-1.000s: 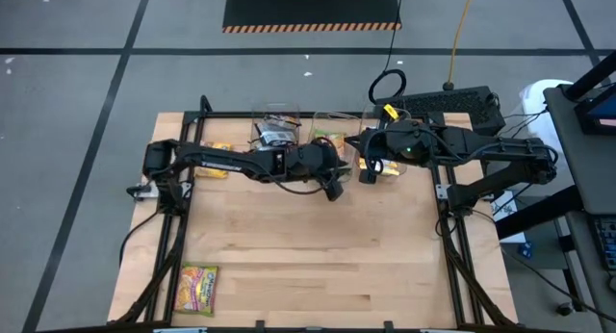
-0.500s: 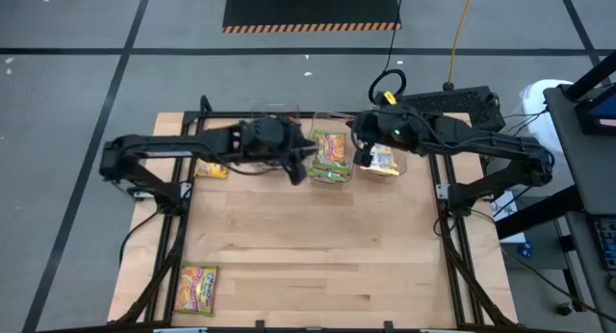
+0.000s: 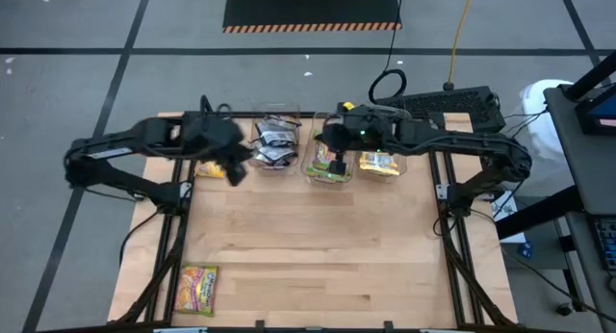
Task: Sort Maruchan noodles
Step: Put the green noodle pack into the middle transparent bin
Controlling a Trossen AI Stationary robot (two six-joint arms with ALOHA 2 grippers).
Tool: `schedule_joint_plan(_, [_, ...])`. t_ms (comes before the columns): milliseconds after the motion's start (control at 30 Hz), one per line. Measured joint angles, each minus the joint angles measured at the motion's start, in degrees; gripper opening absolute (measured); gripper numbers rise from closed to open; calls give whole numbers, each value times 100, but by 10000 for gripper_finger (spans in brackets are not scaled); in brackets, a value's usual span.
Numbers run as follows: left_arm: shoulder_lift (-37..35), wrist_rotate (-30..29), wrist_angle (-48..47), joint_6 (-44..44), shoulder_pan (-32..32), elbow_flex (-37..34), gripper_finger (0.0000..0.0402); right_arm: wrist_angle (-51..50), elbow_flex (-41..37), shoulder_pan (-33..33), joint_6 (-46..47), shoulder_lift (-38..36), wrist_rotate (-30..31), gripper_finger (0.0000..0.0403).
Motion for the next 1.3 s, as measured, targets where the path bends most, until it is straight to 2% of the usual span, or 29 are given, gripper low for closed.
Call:
schedule_joint_plan(133, [-497, 91, -1006, -817, -320, 0, 94, 21, 0, 101, -95, 153, -99, 0])
schedule_joint_plan(300, [-804, 568, -2014, -1936, -901, 0, 94, 64, -1, 177, -258, 141, -49, 0])
schedule_joint_plan(433, [-771, 1012, -2421, -2515, -1414, 0, 94, 177, -2, 172, -284, 57, -40, 0])
schedule_joint_plan(533, [-643, 1452, -2613, -2590, -1782, 0, 94, 193, 0, 172, -301, -4, -38, 0])
schedule_joint_plan(700, [-367, 1709, -2857, -2935, -2294, -2, 94, 161, 0, 172, -302, -95, -38, 0])
schedule_joint_plan(867, [-90, 2323, -2774, -2919, -2694, -280, 94, 156, 0, 174, -302, -101, -38, 0])
schedule_joint_plan(1000, [8, 2829, -2452, -2843, -2913, -1006, 94, 155, 0, 174, -302, -103, -38, 0])
schedule_joint_plan(1200, [3, 3167, -833, -2396, -3125, -2248, 94, 150, 0, 174, -302, -103, -38, 0])
schedule_joint_plan(1300, [2, 3562, -39, -2341, -3221, -2848, 94, 82, 0, 179, -302, -103, -38, 0])
